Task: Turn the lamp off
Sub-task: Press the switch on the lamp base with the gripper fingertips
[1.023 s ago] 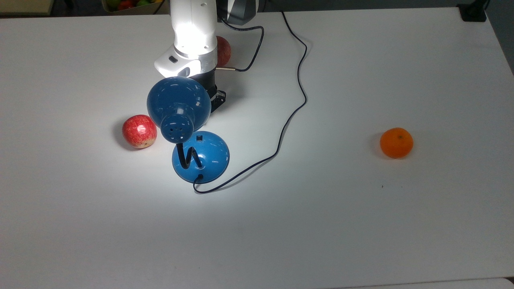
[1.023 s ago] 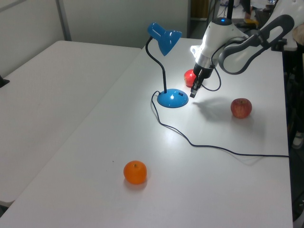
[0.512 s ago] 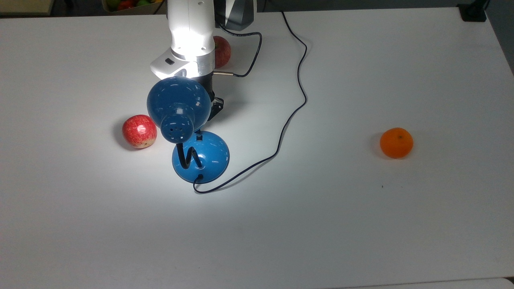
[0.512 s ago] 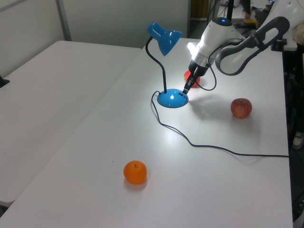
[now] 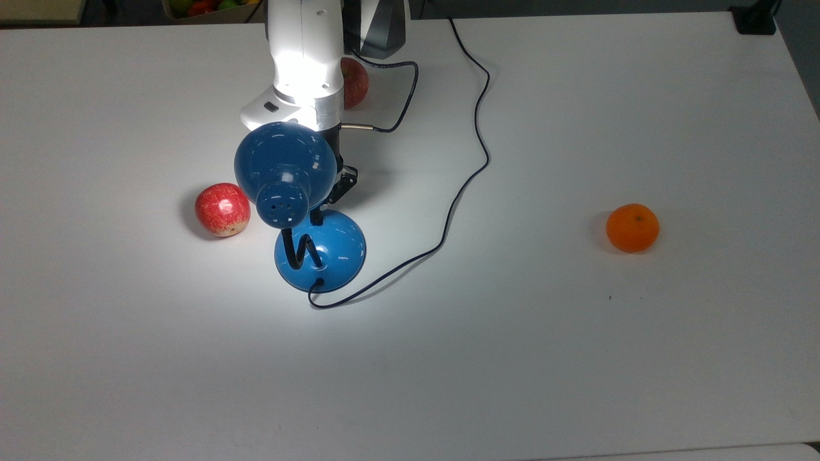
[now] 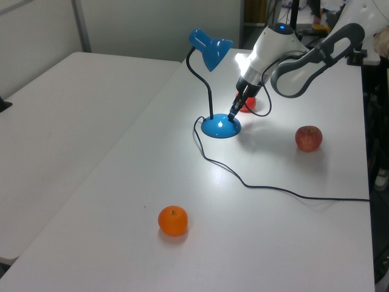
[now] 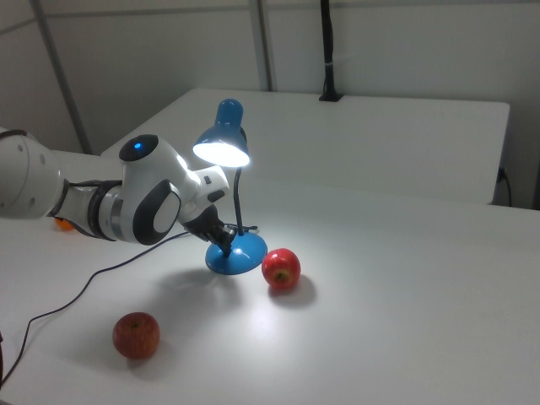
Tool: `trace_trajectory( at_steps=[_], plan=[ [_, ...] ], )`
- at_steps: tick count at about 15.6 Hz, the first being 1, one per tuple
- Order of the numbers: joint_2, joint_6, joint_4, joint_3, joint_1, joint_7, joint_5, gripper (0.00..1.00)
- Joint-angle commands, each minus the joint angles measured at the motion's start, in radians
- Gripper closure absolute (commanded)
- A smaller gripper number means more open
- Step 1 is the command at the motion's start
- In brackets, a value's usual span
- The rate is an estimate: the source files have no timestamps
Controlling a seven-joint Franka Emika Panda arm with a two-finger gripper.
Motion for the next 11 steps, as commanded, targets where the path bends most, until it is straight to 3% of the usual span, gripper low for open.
trace_trajectory(
  at_steps=[1,11],
  plan=[
    [0.01,0.02,0.004,-0.006,0.012,0.021,-0.015,1.0],
    [-0.006,-0.045,-0.002,-0.006,0.012,0.021,-0.017,1.0]
  ],
)
